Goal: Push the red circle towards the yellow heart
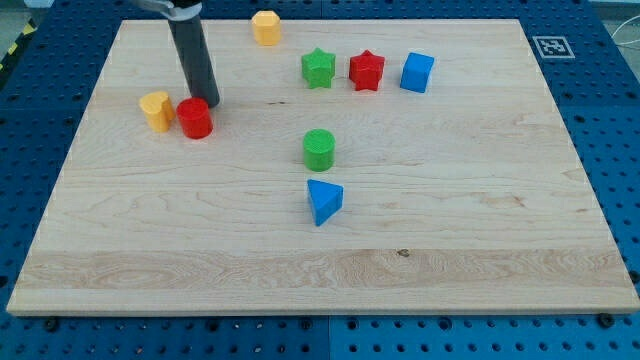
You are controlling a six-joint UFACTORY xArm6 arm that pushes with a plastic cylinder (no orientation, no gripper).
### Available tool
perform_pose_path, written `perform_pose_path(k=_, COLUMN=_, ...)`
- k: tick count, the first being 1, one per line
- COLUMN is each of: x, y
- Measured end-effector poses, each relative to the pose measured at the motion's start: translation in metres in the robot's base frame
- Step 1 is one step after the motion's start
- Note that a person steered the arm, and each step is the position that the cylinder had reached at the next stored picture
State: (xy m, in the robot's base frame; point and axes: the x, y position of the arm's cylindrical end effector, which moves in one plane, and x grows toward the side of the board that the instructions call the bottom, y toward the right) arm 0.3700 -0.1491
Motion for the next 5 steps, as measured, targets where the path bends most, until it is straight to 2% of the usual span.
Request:
perform_pose_path(k=2, x=0.001, y=0.021)
perform_pose_path(k=4, x=0.075, y=0.04)
perform_pose_path(k=5, x=0.109, y=0.013)
